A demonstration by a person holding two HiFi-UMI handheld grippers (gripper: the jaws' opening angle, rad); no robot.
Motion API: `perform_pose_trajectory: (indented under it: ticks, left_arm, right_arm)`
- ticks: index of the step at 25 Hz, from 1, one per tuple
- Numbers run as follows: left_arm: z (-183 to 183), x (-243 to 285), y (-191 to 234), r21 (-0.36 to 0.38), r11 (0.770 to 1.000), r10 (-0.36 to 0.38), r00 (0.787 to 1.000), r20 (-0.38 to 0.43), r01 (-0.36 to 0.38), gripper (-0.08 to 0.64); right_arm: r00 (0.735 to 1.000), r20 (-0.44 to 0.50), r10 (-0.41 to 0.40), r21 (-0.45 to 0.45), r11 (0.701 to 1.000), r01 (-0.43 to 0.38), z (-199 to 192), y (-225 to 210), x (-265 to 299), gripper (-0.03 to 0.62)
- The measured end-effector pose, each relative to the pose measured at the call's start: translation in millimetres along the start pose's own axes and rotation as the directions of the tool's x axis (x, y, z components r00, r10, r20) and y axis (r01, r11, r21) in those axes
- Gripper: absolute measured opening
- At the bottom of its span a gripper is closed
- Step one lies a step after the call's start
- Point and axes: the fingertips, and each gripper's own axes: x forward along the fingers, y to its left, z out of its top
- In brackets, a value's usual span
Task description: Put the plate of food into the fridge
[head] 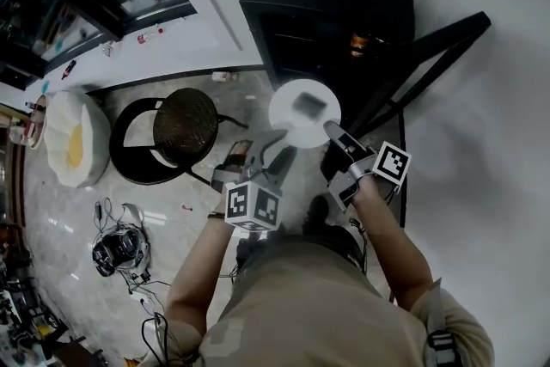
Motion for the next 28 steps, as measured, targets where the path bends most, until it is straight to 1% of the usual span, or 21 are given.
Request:
perform_pose_trajectory:
  ticks: [2,7,12,19,28]
  left_arm:
    - [0,5,1,0.007,1.0,0.012,1.0,-0.019,-0.012,0.129]
    - [1,10,2,-0.018,0.999,0.035,0.998,-0.051,-0.036,0.129]
    - [-3,12,4,-0.026,0.998,0.05,0.995,-0.086,-0.053,0.129]
    - [-15,12,7,-0.062,0.996,0.063,0.991,-0.117,-0.071,0.129]
    - [-28,11,14,-0.067,0.995,0.061,0.992,-0.112,-0.069,0.129]
  right_arm:
    - [1.0,-0.01,0.002,0.008,1.0,-0.002,6,-1,1,0.037]
    - [1.0,-0.024,-0.008,0.019,1.0,0.008,21,-8,-3,0.037]
    - [0.999,-0.05,-0.006,0.022,1.0,0.007,30,-13,2,0.037]
    - [0.995,-0.095,-0.015,0.012,1.0,0.017,27,-18,12,0.036]
    - [0.992,-0.126,-0.021,-0.026,1.0,0.017,16,-22,26,0.036]
